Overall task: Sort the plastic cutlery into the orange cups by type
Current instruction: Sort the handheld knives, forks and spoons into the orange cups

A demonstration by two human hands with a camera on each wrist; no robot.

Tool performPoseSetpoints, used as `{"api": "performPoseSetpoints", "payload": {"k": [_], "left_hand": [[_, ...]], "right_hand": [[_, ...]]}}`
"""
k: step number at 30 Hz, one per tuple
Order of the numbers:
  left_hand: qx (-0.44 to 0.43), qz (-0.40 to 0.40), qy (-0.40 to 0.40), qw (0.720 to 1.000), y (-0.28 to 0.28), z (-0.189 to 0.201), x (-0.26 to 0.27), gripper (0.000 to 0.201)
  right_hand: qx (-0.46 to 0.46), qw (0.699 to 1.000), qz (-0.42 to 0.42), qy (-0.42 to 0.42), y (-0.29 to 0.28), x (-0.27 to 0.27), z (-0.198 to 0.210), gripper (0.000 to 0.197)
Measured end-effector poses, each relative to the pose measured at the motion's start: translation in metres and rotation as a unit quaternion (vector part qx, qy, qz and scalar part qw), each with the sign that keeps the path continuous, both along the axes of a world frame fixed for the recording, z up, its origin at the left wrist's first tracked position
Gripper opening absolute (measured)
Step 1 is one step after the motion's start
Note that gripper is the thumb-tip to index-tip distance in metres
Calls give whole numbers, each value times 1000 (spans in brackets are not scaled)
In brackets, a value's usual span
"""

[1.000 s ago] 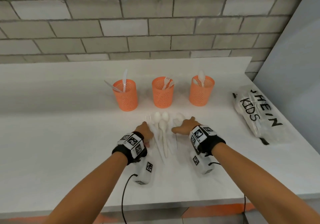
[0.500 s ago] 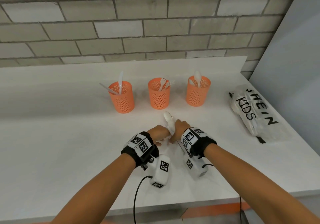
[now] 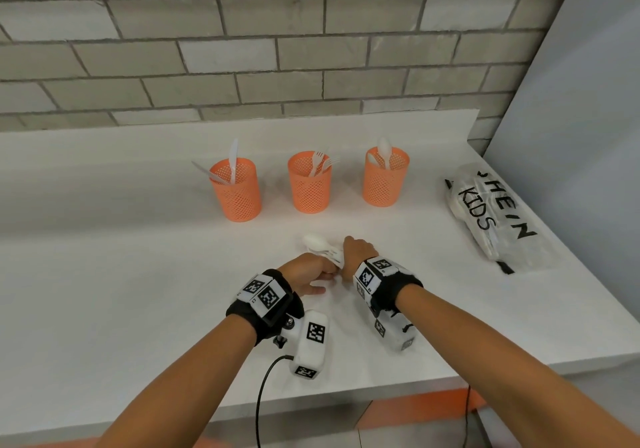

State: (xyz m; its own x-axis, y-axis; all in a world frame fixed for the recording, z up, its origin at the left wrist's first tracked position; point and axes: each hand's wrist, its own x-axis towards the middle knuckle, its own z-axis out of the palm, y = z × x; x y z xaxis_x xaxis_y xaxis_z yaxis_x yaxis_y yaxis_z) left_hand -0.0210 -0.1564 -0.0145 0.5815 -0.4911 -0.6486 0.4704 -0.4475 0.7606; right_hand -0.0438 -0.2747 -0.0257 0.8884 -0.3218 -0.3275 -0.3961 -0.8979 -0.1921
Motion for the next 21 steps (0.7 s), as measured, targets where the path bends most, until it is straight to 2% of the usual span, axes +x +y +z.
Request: {"api": "performPoseSetpoints", "payload": {"k": [9, 12, 15, 21], "left_hand": [[-24, 5, 8, 1000, 4, -2, -9, 15], [-35, 3, 9, 999, 8, -2, -11, 16], [-36, -3, -1, 999, 11, -1, -12, 17], [-43, -1, -3, 999, 19, 6, -12, 17]], "right_hand": [[14, 1000, 10, -2, 0, -1, -3, 38], [3, 1000, 12, 2, 3, 0, -5, 43], [24, 1000, 18, -3, 5, 0, -5, 49], [73, 997, 33, -22, 3, -1, -7, 50]]}}
